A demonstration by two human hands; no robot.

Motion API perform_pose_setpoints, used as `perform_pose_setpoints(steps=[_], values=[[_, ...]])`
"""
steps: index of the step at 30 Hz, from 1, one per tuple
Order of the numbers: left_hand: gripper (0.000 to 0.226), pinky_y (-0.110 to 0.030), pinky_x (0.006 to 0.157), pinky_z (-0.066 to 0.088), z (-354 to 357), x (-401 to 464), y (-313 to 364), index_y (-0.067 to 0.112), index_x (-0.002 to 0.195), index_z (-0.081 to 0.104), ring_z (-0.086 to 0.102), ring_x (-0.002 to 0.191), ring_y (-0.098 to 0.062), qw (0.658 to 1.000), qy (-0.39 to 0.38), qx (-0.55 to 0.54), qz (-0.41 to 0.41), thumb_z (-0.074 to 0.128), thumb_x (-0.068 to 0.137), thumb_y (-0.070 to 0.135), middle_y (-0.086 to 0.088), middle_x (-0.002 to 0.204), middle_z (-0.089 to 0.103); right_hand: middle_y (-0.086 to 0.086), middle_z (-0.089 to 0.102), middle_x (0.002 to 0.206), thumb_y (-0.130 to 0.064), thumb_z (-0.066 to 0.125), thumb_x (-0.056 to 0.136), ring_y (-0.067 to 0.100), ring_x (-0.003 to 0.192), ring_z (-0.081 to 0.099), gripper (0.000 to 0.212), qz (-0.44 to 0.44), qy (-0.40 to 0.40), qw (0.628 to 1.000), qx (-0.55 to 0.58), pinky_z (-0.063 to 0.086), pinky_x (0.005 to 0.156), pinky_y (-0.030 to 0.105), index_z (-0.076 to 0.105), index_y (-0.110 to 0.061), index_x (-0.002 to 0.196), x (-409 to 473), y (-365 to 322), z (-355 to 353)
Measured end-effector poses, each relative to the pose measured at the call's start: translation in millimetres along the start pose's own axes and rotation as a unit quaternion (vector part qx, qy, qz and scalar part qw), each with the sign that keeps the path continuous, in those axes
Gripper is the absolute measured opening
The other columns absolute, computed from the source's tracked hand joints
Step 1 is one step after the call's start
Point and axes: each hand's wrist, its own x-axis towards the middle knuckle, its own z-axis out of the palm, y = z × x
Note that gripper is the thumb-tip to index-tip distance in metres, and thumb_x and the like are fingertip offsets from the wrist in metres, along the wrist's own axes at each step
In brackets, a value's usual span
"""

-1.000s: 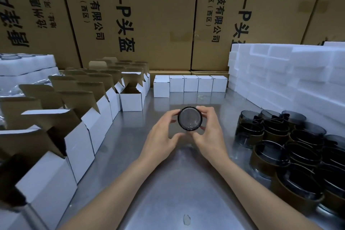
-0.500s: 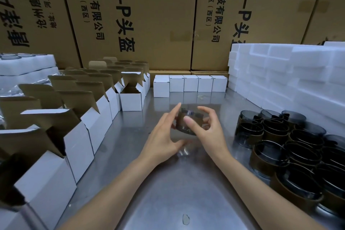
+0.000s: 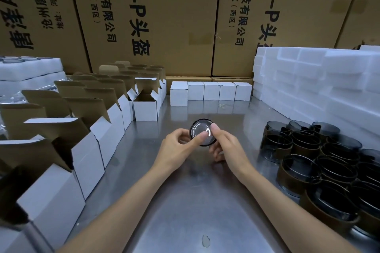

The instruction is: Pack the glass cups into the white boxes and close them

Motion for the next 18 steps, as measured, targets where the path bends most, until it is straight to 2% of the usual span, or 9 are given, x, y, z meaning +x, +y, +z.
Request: perform_pose_setpoints(steps=[3, 6, 7, 9, 11, 14, 16, 18], values=[[0.066, -0.038, 0.082, 0.056, -0.1, 0.3, 0.1, 0.021, 0.09, 0.065, 0.065, 0.081, -0.008, 1.0, 0.006, -0.011, 0.007, 0.073, 0.048, 0.072, 0.01, 0.082, 0.068, 0.0, 0.062, 0.068, -0.052, 0.048, 0.091, 0.006, 0.053, 0.052, 0.038, -0.002, -0.011, 1.0, -0.009, 0.043, 0.053, 0.021, 0.067, -0.02, 0.087, 0.1, 0.9, -0.2], [0.057, -0.011, 0.078, 0.046, -0.3, -0.1, -3.6, 0.027, 0.098, 0.056, 0.061, 0.089, -0.002, 0.992, 0.072, 0.043, 0.096, 0.085, 0.057, 0.055, 0.015, 0.094, 0.065, 0.001, 0.068, 0.085, -0.055, 0.045, 0.088, 0.006, 0.067, 0.062, 0.036, 0.008, -0.024, 0.999, 0.027, 0.05, 0.065, 0.026, 0.067, -0.026, 0.094, -1.0, -0.8, 0.3], [0.055, -0.007, 0.078, 0.041, -0.7, -0.2, -4.5, 0.028, 0.101, 0.054, 0.057, 0.09, -0.001, 0.982, 0.101, 0.08, 0.141, 0.086, 0.06, 0.048, 0.017, 0.098, 0.062, 0.001, 0.069, 0.09, -0.059, 0.044, 0.084, 0.009, 0.073, 0.064, 0.04, 0.009, -0.027, 0.999, 0.034, 0.051, 0.07, 0.028, 0.066, -0.028, 0.097, -1.1, -1.5, -0.1], [0.056, -0.006, 0.082, 0.035, -0.5, -1.5, -4.6, 0.027, 0.111, 0.055, 0.049, 0.095, -0.006, 0.954, 0.135, 0.149, 0.222, 0.084, 0.065, 0.042, 0.014, 0.103, 0.056, -0.002, 0.069, 0.1, -0.063, 0.045, 0.075, 0.011, 0.081, 0.065, 0.045, 0.006, -0.036, 0.999, 0.035, 0.051, 0.077, 0.031, 0.061, -0.032, 0.102, -2.0, -2.5, -0.6], [0.057, -0.013, 0.084, 0.036, 1.2, -4.2, -2.5, 0.022, 0.116, 0.059, 0.046, 0.096, -0.011, 0.929, 0.136, 0.2, 0.28, 0.08, 0.069, 0.045, 0.01, 0.104, 0.056, -0.009, 0.067, 0.101, -0.062, 0.053, 0.069, 0.007, 0.085, 0.067, 0.047, -0.001, -0.048, 0.998, 0.031, 0.052, 0.078, 0.028, 0.057, -0.034, 0.107, -3.6, -2.6, 0.4], [0.062, -0.03, 0.086, 0.044, 4.6, -7.6, -0.2, 0.022, 0.126, 0.058, 0.045, 0.099, -0.014, 0.9, 0.114, 0.259, 0.332, 0.066, 0.074, 0.054, 0.006, 0.107, 0.058, -0.004, 0.068, 0.1, -0.04, 0.068, 0.079, 0.011, 0.091, 0.066, 0.037, -0.012, -0.047, 0.999, 0.024, 0.051, 0.08, 0.028, 0.059, -0.023, 0.11, -3.5, -2.2, 1.5], [0.076, -0.028, 0.094, 0.041, 5.7, -8.7, 0.4, 0.021, 0.139, 0.048, 0.043, 0.107, -0.013, 0.901, 0.089, 0.257, 0.336, 0.065, 0.074, 0.057, 0.004, 0.115, 0.056, 0.004, 0.07, 0.095, -0.03, 0.064, 0.088, 0.015, 0.084, 0.066, 0.021, 0.008, -0.048, 0.998, 0.041, 0.051, 0.075, 0.031, 0.065, -0.016, 0.104, -2.2, -4.0, -0.7], [0.094, -0.019, 0.103, 0.031, 5.4, -8.7, 1.6, 0.02, 0.147, 0.033, 0.042, 0.116, -0.012, 0.915, 0.06, 0.246, 0.315, 0.072, 0.07, 0.059, 0.002, 0.126, 0.052, 0.007, 0.073, 0.091, -0.036, 0.053, 0.093, 0.021, 0.082, 0.068, 0.023, 0.051, -0.046, 0.994, 0.09, 0.05, 0.071, 0.034, 0.067, -0.019, 0.101, -0.3, -6.0, -5.0]])
